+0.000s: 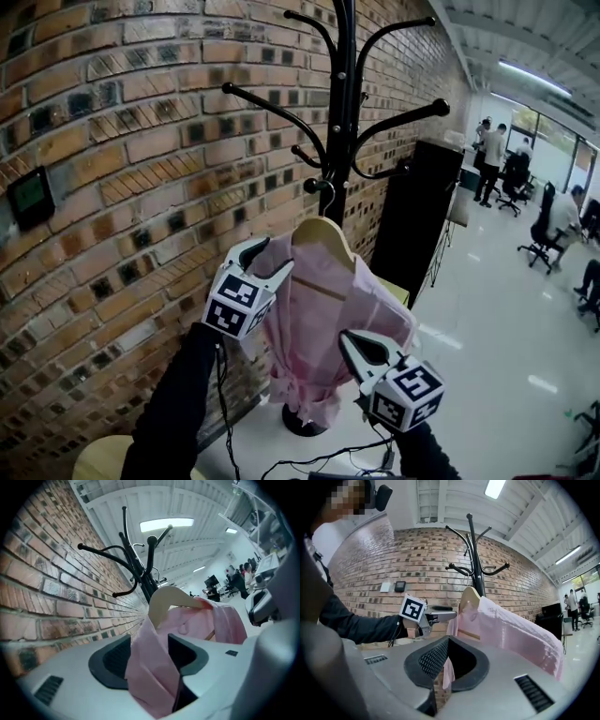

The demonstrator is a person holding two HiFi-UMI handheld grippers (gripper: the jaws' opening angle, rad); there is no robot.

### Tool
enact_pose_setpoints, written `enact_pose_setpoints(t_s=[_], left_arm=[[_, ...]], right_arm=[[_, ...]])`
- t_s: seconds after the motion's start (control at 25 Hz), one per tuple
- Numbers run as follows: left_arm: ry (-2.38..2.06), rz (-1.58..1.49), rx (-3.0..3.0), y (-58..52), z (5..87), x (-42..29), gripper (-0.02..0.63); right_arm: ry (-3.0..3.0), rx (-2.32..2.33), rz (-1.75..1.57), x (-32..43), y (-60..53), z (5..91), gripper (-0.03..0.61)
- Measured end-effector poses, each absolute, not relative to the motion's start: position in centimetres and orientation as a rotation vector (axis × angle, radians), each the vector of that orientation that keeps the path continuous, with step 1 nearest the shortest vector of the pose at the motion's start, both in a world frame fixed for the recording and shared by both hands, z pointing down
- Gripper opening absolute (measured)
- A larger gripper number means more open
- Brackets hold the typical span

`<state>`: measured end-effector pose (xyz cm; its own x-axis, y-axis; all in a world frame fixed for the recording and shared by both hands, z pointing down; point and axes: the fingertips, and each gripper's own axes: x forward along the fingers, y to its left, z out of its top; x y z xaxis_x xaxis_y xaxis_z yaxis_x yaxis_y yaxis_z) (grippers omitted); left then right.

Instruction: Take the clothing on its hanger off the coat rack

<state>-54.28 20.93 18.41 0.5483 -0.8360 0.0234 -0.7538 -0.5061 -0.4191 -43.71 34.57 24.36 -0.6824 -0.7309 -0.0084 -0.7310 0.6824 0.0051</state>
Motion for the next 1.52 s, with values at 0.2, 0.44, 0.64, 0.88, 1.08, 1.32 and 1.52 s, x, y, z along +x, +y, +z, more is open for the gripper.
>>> enact_pose_setpoints(t_s=[0.2,0.44,0.64,0.88,1.08,1.32,1.52], left_arm=[[1.126,-0.377,-2.440,18.2,17.1,-53.9,0.299],[0.976,-0.544,-2.417,16.3,18.2,-51.6,0.308],[1.023,-0.603,-2.264,15.7,17.6,-51.4,0.157],[1.031,-0.603,-2.238,16.4,17.9,-51.4,0.137],[1.059,-0.623,-2.230,17.1,17.7,-51.9,0.135],[1.095,-0.590,-2.193,18.3,15.2,-51.3,0.135],[1.090,-0.589,-2.174,19.8,13.6,-49.8,0.135]], right_arm=[[2.845,-1.399,0.048,-43.8,34.6,24.3,-0.023],[2.801,-1.510,0.069,-43.4,34.7,23.7,-0.023],[2.778,-1.568,0.081,-42.9,34.9,23.9,-0.023],[2.767,-1.589,0.080,-43.2,35.1,24.2,-0.023],[2.768,-1.598,0.074,-43.7,35.6,24.4,-0.023],[2.753,-1.611,0.071,-42.9,36.1,24.5,-0.023],[2.736,-1.622,0.072,-42.0,36.7,24.2,-0.023]])
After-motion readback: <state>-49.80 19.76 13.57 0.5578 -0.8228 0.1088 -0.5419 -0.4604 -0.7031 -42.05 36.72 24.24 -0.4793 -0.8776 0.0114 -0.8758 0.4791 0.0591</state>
